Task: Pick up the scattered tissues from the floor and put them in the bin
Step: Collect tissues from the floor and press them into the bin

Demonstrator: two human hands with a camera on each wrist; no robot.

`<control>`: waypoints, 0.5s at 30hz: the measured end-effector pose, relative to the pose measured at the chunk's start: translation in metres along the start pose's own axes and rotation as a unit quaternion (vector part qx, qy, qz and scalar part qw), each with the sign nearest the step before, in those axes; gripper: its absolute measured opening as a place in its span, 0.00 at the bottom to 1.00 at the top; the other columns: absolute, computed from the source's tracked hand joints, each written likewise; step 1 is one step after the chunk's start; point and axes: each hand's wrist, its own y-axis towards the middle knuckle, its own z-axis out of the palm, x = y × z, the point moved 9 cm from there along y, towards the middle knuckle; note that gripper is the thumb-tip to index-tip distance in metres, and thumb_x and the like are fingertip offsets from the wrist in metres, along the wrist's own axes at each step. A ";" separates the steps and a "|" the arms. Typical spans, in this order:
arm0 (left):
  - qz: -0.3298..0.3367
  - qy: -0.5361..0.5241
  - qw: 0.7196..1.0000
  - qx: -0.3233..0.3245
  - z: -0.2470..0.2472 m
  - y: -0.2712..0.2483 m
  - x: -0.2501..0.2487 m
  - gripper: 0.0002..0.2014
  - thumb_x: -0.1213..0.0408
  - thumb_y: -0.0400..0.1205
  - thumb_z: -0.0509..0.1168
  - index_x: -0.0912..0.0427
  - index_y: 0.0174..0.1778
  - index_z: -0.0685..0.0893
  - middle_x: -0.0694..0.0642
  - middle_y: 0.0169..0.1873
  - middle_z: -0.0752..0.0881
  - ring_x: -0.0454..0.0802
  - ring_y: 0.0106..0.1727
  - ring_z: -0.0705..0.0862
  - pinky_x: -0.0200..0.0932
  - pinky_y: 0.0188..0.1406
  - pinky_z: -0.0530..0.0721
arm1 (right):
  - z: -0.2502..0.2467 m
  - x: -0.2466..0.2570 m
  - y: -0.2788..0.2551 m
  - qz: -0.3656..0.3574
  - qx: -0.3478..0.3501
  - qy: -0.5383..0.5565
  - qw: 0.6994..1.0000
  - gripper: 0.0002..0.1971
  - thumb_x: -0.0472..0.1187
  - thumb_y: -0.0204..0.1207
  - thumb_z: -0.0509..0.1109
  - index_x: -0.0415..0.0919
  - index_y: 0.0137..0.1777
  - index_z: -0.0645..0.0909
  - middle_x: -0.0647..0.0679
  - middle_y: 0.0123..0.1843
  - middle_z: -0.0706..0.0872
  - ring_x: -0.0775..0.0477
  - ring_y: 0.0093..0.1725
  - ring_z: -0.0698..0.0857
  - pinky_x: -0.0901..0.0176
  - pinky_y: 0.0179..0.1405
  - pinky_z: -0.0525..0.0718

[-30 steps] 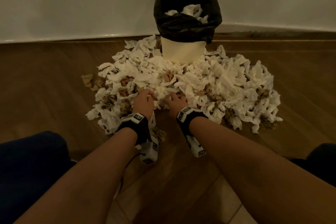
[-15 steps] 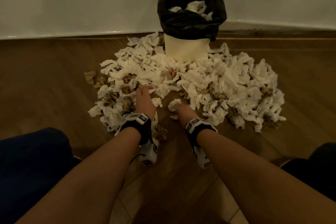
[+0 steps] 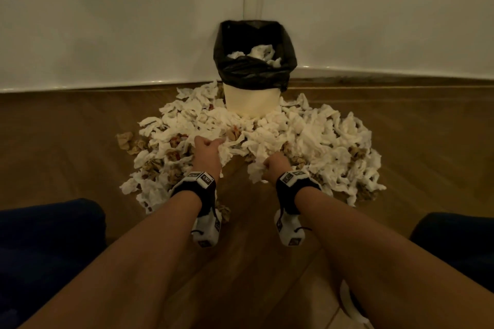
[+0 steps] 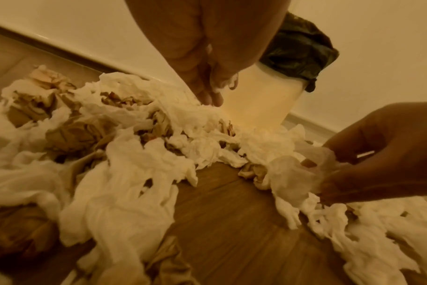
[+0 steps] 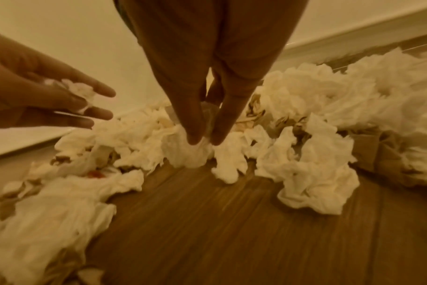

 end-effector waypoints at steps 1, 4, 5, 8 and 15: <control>0.007 0.007 1.000 -0.001 -0.003 0.000 -0.007 0.21 0.75 0.83 0.55 0.56 0.70 0.76 0.62 0.62 0.70 0.50 0.47 0.71 0.42 0.46 0.73 | -0.006 -0.001 -0.004 0.007 0.005 0.004 1.000 0.09 0.37 0.78 0.68 0.34 0.37 0.81 0.40 0.38 0.81 0.47 0.37 0.80 0.59 0.42 0.79; 0.037 0.015 0.999 0.003 -0.013 0.001 -0.035 0.16 0.71 0.83 0.57 0.57 0.67 0.77 0.60 0.59 0.73 0.58 0.47 0.79 0.49 0.46 0.80 | -0.026 -0.005 -0.008 -0.003 0.000 0.023 1.000 0.13 0.40 0.77 0.70 0.31 0.55 0.86 0.37 0.53 0.87 0.41 0.54 0.86 0.57 0.52 0.82; 0.042 0.000 0.999 0.005 -0.017 0.002 -0.043 0.14 0.69 0.83 0.60 0.56 0.64 0.78 0.60 0.58 0.76 0.59 0.49 0.80 0.50 0.47 0.81 | -0.034 -0.006 -0.011 0.000 0.000 0.024 1.000 0.14 0.40 0.77 0.69 0.32 0.57 0.85 0.37 0.56 0.87 0.41 0.56 0.85 0.57 0.54 0.81; 0.069 -0.043 0.997 -0.008 -0.037 0.010 -0.066 0.09 0.64 0.80 0.67 0.54 0.54 0.78 0.53 0.44 0.82 0.50 0.44 0.82 0.37 0.37 0.78 | -0.072 -0.008 -0.009 -0.003 -0.059 0.064 0.996 0.14 0.38 0.79 0.66 0.34 0.61 0.83 0.38 0.61 0.85 0.39 0.61 0.82 0.55 0.60 0.79; 0.088 -0.136 0.985 -0.065 -0.096 0.053 -0.122 0.09 0.60 0.77 0.69 0.53 0.52 0.85 0.56 0.44 0.86 0.52 0.47 0.85 0.44 0.48 0.83 | -0.209 -0.004 0.003 -0.009 -0.225 0.176 0.958 0.19 0.38 0.83 0.57 0.34 0.73 0.68 0.32 0.69 0.76 0.32 0.67 0.76 0.49 0.62 0.75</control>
